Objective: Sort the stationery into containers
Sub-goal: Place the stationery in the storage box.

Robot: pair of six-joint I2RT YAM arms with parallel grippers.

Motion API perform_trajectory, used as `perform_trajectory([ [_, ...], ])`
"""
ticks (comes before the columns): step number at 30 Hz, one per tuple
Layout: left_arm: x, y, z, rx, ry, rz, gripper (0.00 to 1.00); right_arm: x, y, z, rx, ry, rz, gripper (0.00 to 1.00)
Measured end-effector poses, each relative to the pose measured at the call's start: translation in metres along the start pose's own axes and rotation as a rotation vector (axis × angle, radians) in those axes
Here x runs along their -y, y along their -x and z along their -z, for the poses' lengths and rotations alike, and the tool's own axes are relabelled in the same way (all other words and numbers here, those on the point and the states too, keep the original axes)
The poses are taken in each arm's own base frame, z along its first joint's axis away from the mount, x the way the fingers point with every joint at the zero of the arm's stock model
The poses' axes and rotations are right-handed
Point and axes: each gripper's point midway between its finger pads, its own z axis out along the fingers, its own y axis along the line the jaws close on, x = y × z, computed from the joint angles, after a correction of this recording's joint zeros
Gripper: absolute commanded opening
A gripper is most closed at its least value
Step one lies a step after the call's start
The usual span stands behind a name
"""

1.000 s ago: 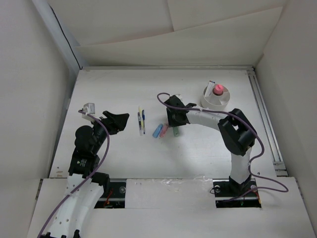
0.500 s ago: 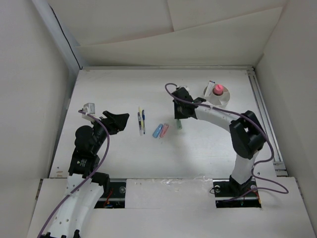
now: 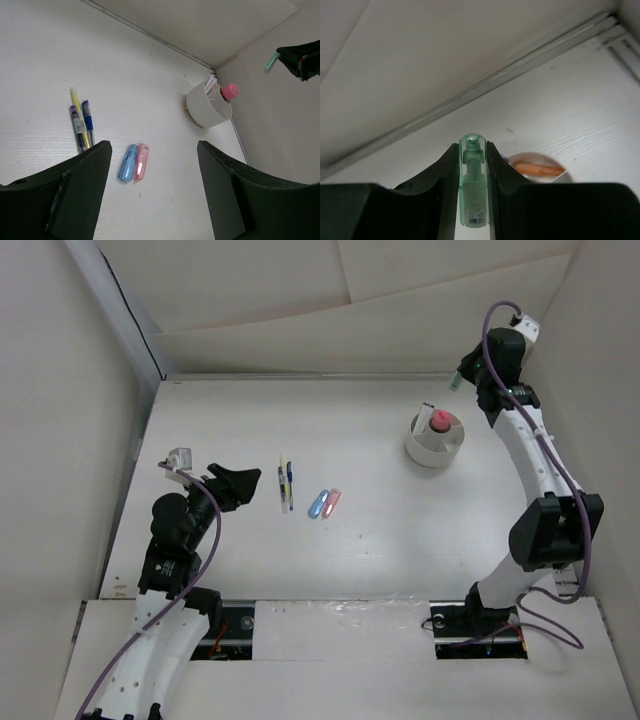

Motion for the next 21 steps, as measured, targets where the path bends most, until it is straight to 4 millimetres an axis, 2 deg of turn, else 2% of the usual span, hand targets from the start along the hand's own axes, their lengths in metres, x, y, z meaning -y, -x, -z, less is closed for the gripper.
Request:
perform_trajectory([
  [2,0.000,0.000,0.000,-0.001,0.000,0.000,0.66,0.029,0.017,-0.017,0.049,-0.084,-0.025,0.01],
  [4,0.000,0.000,0.000,-0.001,0.001,0.000,0.66,0.053,0.020,-0.037,0.063,-0.160,-0.035,0.01],
  [7,0.000,0.000,0.000,-0.001,0.001,0.000,0.66,0.081,0.010,-0.067,0.054,-0.257,-0.031,0.01],
  [10,0.000,0.000,0.000,-0.001,0.001,0.000,0.66,0.102,-0.012,-0.085,0.020,-0.332,-0.004,0.01],
  [14,-0.002,-0.002,-0.001,-0.008,0.007,0.002,0.66,0.119,-0.035,-0.096,-0.017,-0.401,0.035,0.01],
  [21,-0.003,-0.004,-0.002,-0.016,0.014,0.004,0.66,0.121,-0.048,-0.095,-0.001,-0.456,0.075,0.02],
])
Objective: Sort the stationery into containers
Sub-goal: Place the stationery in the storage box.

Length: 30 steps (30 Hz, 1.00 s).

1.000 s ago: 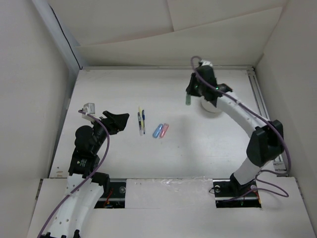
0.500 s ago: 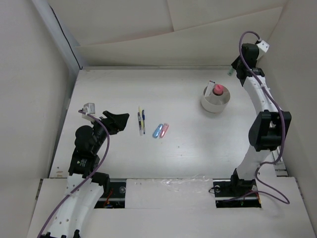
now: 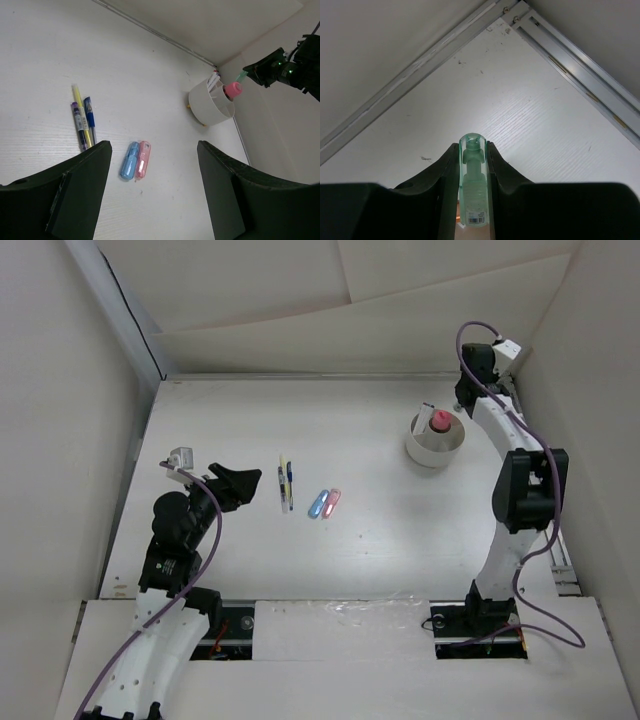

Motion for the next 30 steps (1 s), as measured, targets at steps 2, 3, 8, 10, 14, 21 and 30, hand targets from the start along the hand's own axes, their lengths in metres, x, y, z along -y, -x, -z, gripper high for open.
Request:
perform_trajectory([
  [2,0.000,0.000,0.000,0.000,0.000,0.000,0.66,-0.002,-0.006,0.003,0.002,-0.012,0.020,0.04],
  [3,0.000,0.000,0.000,-0.001,0.000,0.000,0.66,-0.004,-0.008,0.005,0.005,-0.017,0.030,0.04],
  [8,-0.001,-0.001,0.000,-0.005,0.004,0.001,0.66,-0.016,-0.017,0.013,0.020,-0.024,0.069,0.04],
  [10,-0.001,-0.001,0.000,-0.005,0.004,0.001,0.66,-0.019,-0.023,0.013,0.017,-0.025,0.081,0.04],
  [14,-0.001,-0.001,0.000,-0.005,0.005,0.001,0.66,-0.015,-0.032,0.007,0.010,-0.051,0.100,0.04],
  [21,-0.001,-0.001,0.000,-0.005,0.004,0.001,0.66,-0.009,-0.039,0.001,0.010,-0.088,0.114,0.04],
  [30,-0.002,-0.002,-0.001,-0.010,0.008,0.002,0.66,-0.001,-0.051,0.000,-0.006,-0.110,0.131,0.09],
])
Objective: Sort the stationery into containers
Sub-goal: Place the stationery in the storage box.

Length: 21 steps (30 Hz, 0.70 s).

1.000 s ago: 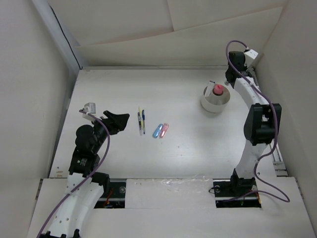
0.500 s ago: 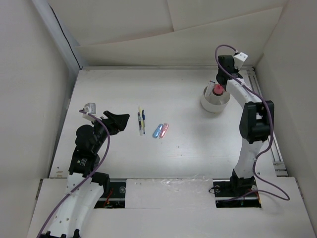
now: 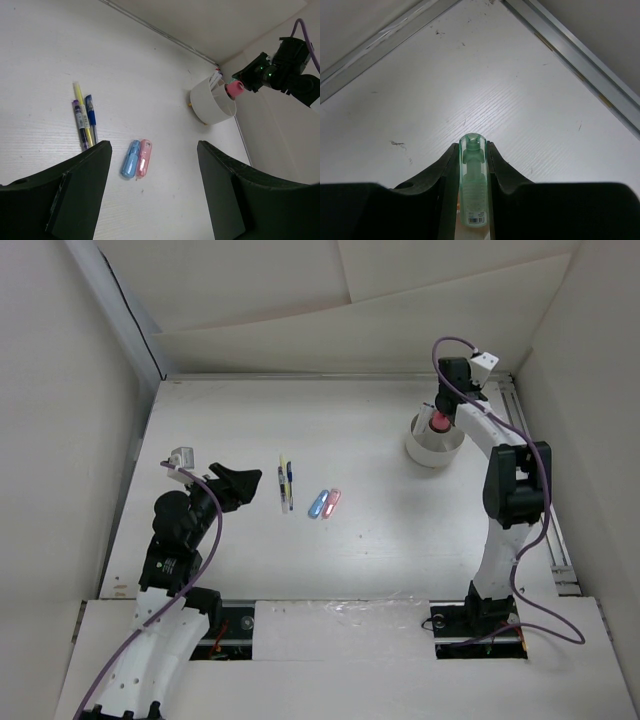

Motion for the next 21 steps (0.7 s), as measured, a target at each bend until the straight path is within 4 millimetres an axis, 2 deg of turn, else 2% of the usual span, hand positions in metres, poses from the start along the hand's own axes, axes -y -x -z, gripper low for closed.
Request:
perform_trajectory([
  [6,0.000,0.000,0.000,0.001,-0.001,0.000,0.66,0.001,-0.005,0.000,-0.007,-0.002,0.003,0.13],
  [9,0.000,0.000,0.000,0.001,-0.001,0.000,0.66,0.002,-0.007,0.002,-0.010,0.000,0.006,0.25],
  [12,0.000,0.000,0.000,0.001,-0.001,0.000,0.66,0.001,-0.005,0.005,-0.008,0.003,0.002,0.28],
  [15,0.001,0.000,0.000,-0.001,-0.003,0.000,0.66,0.001,0.002,0.011,0.000,0.016,-0.013,0.34],
  [21,0.001,-0.001,0.000,-0.003,-0.006,0.000,0.66,-0.002,0.023,0.026,0.023,0.058,-0.059,0.36],
])
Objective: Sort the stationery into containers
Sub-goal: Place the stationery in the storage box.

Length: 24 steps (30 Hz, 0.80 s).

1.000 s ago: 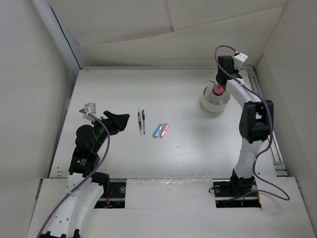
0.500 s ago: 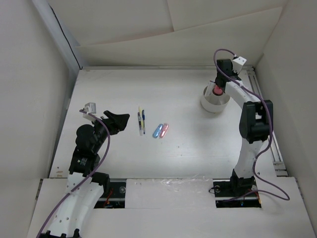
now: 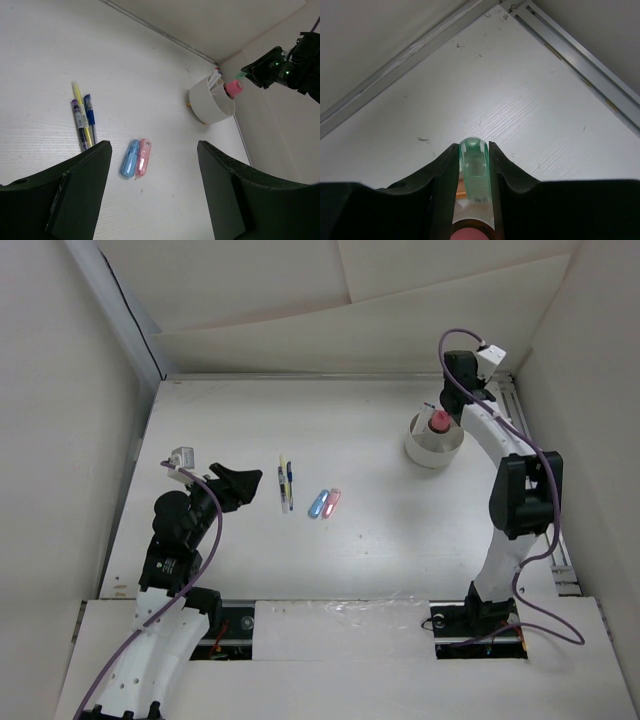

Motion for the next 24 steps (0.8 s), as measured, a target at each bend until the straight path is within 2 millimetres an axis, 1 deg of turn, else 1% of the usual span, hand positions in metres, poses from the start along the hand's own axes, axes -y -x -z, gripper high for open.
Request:
perform_trajectory([
  [7,0.000,0.000,0.000,-0.001,-0.001,0.000,0.66,-0.004,0.020,0.016,0.022,0.043,-0.039,0.36],
  [13,0.001,0.000,0.000,-0.002,-0.004,0.000,0.66,-0.008,0.014,0.018,0.009,0.047,-0.024,0.36],
  [16,0.001,0.000,0.000,-0.003,-0.005,0.000,0.66,-0.011,0.011,0.024,0.006,0.058,-0.018,0.36],
  [17,0.001,0.000,0.000,-0.002,-0.006,0.000,0.66,-0.013,0.009,0.028,0.003,0.066,-0.016,0.34],
  [19,0.001,0.000,-0.001,-0.004,-0.007,0.000,0.66,-0.016,0.004,0.043,-0.005,0.095,-0.004,0.26],
  [20,0.001,-0.001,-0.001,-0.005,-0.007,0.000,0.66,-0.019,0.002,0.055,-0.007,0.119,0.003,0.19],
  [21,0.001,-0.001,-0.002,-0.006,-0.006,0.000,0.66,-0.024,0.001,0.071,-0.006,0.154,0.005,0.12],
  [22,0.001,-0.001,-0.002,-0.006,-0.007,0.000,0.66,-0.031,0.003,0.090,-0.001,0.198,0.006,0.00],
  [24,0.000,-0.001,-0.002,-0.005,-0.007,0.000,0.66,-0.051,0.005,0.135,0.013,0.315,0.001,0.00],
])
